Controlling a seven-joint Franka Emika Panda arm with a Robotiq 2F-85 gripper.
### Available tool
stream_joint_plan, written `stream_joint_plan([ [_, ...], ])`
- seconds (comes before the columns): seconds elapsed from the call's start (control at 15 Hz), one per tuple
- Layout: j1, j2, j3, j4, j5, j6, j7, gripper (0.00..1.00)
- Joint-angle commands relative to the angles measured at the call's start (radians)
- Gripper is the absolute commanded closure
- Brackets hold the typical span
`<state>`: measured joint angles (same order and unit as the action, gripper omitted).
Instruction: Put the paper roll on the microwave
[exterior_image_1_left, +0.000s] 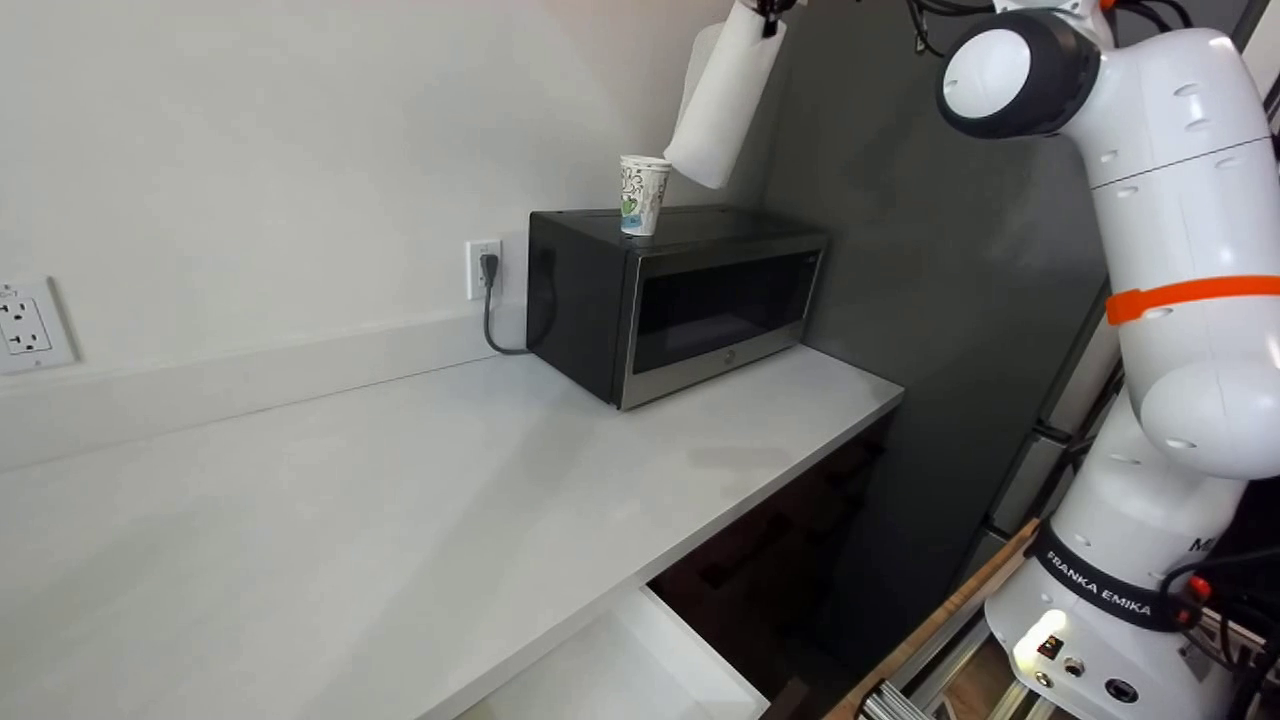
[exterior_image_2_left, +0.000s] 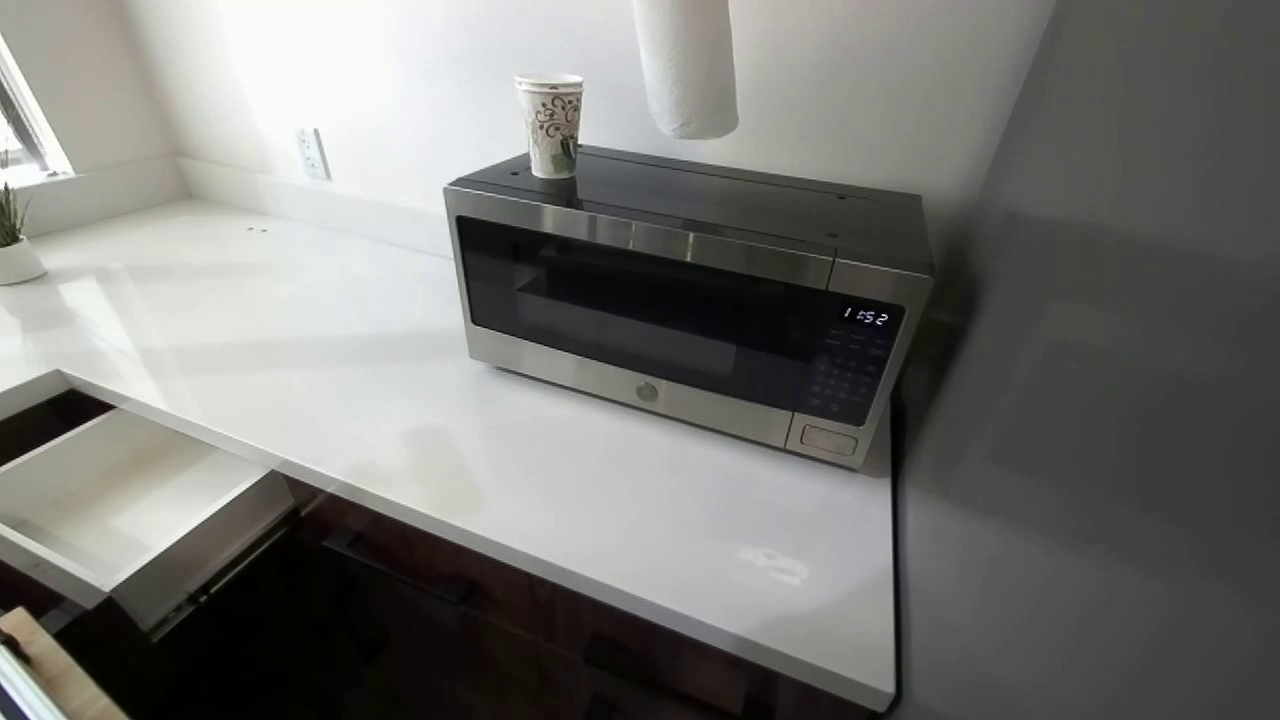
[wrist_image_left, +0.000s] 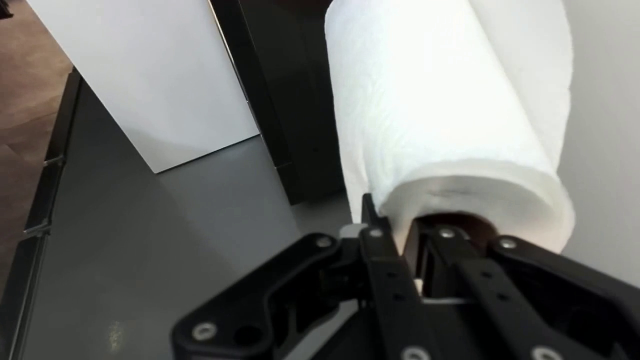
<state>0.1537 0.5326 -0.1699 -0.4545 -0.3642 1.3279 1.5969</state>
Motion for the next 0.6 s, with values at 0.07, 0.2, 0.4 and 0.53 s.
stream_joint_plan([
  [0.07,-0.011,0.066,-0.02,0.031,-0.008,0.002,-0.062,0.97],
  [0.2,-0.013,0.076,-0.027,0.025,-0.009,-0.008,-0.098,0.97],
  [0.4,-0.013,0.093,-0.025,0.026,0.005,-0.001,-0.113,0.97],
  [0.53,-0.012,0.098,-0.026,0.025,0.004,-0.001,-0.115,0.97],
])
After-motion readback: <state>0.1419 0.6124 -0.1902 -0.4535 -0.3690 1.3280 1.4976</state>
